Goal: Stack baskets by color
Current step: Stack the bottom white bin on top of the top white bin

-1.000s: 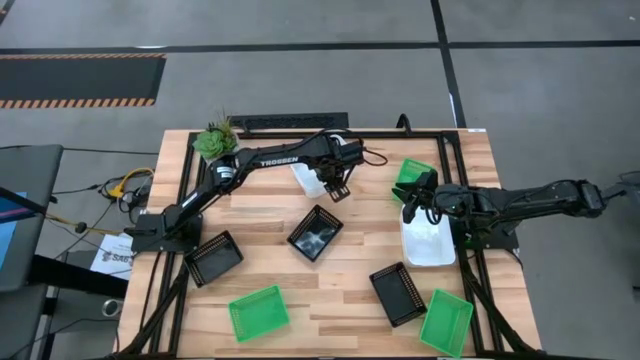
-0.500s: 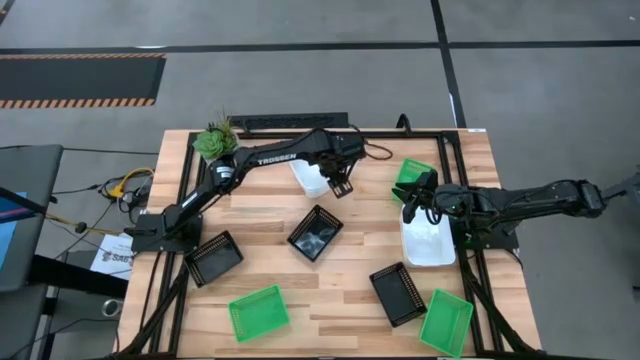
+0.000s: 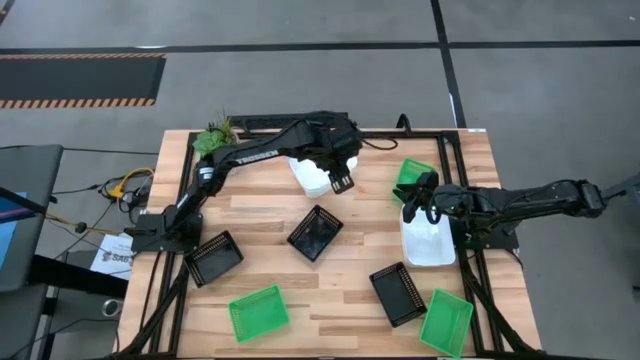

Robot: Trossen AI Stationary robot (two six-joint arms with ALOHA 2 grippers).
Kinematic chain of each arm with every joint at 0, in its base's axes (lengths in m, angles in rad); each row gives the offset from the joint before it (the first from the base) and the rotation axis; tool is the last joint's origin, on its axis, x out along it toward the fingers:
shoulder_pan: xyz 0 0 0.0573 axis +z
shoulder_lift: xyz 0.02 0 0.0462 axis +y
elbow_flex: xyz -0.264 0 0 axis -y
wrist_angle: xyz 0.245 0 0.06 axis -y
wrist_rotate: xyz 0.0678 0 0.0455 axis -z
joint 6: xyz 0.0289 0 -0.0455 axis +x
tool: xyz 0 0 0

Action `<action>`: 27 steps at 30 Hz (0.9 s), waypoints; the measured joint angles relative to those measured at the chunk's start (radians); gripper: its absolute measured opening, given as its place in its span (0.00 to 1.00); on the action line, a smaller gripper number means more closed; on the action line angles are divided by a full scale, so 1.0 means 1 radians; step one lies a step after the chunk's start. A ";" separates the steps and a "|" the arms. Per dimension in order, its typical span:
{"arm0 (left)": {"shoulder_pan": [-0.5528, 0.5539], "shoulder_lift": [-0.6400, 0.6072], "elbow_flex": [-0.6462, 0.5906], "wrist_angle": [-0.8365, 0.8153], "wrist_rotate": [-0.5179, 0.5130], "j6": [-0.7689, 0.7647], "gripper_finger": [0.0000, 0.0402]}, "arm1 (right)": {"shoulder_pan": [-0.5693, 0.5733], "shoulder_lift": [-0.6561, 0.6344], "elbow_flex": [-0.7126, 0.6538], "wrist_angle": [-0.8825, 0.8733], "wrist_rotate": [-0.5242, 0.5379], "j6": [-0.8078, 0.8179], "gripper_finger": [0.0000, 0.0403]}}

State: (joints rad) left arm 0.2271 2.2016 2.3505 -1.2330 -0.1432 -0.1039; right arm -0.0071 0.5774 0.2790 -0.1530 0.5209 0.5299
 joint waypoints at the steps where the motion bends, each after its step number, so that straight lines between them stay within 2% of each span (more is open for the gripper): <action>1: -0.006 -0.023 0.000 0.003 0.000 0.011 0.39 | 0.000 0.000 0.000 0.002 0.000 0.005 0.32; 6: -0.049 -0.162 0.000 0.010 -0.002 0.052 0.39 | 0.001 -0.001 0.000 0.009 -0.008 0.054 0.32; 9: -0.078 -0.271 0.000 0.010 -0.003 0.068 0.39 | 0.000 -0.002 0.002 0.021 -0.052 0.050 0.32; 13: -0.127 -0.425 0.000 0.008 -0.032 0.083 0.39 | 0.005 0.004 0.042 -0.024 -0.060 0.049 0.30; 19: -0.222 -0.616 0.000 0.005 -0.092 0.055 0.39 | 0.006 0.094 0.182 -0.322 -0.072 0.154 0.23; 22: -0.272 -0.682 -0.024 0.002 -0.125 0.033 0.39 | 0.006 0.178 0.267 -0.511 -0.110 0.244 0.20; 27: -0.330 -0.746 -0.072 -0.039 -0.198 -0.019 0.39 | 0.006 0.333 0.387 -0.715 -0.213 0.414 0.17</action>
State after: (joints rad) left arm -0.1027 1.4560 2.2782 -1.2719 -0.3416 -0.1232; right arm -0.0006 0.9102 0.6659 -0.8685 0.3082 0.9443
